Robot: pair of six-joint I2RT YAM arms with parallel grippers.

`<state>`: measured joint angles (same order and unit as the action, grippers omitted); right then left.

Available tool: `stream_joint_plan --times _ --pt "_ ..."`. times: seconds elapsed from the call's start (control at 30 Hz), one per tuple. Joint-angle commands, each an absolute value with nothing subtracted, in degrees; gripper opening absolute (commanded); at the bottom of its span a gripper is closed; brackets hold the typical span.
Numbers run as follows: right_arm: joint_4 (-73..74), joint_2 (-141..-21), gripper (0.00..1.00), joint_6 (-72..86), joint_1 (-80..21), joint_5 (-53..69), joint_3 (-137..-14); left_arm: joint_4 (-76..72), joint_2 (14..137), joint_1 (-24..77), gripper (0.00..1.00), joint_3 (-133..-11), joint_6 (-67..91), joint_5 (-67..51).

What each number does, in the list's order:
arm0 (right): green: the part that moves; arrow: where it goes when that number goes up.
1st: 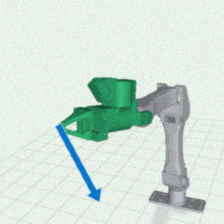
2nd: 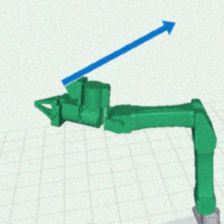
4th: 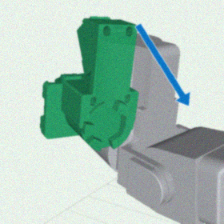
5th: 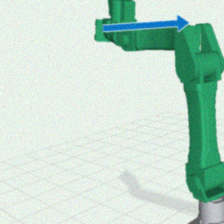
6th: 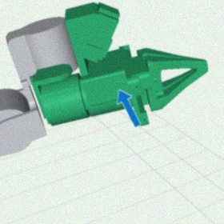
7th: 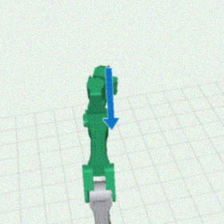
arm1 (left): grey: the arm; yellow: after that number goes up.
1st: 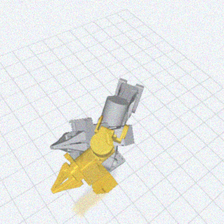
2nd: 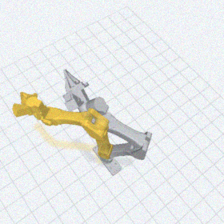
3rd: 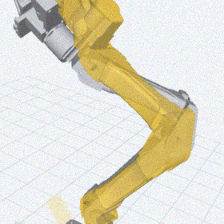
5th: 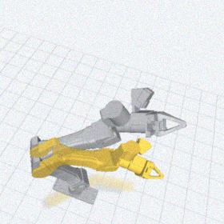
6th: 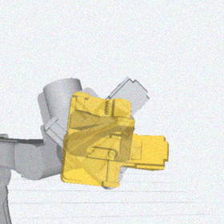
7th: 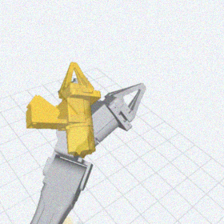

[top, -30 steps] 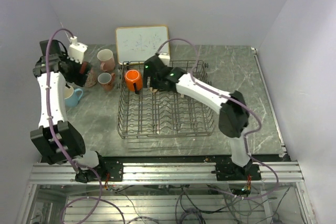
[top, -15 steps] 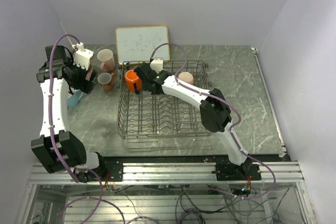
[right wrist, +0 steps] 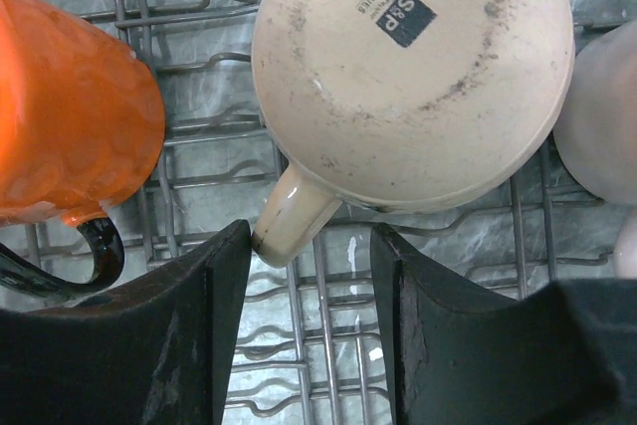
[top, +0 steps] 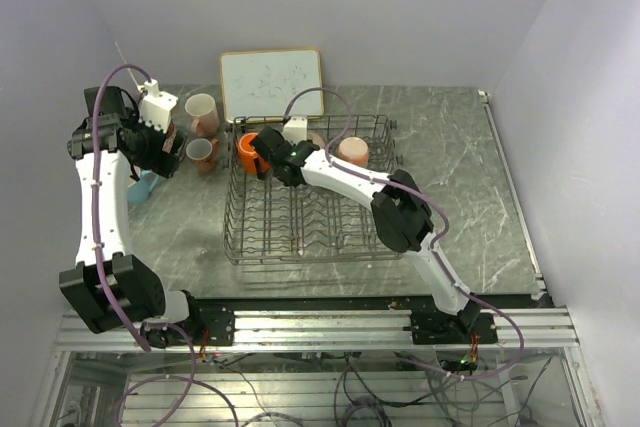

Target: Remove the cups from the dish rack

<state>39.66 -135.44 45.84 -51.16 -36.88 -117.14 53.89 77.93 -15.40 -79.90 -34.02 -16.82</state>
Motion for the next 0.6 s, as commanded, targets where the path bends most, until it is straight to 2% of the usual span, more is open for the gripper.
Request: stream_joint_plan --times 0.0,0.27,0.57 --pt "40.5 -133.5 0.49 47.0 -51.5 -42.7 -114.3 55.0 76.2 -15.5 1.0 -82.0 -33.2 -19.1" --pt "37.8 -127.9 0.37 46.3 -51.7 -44.6 -106.3 54.7 75.1 -15.5 1.0 -81.5 -33.0 -19.9" --pt "37.7 -130.8 0.38 43.7 -50.3 -40.0 -107.6 55.2 75.0 -15.5 1.0 -82.2 -32.9 -20.5"
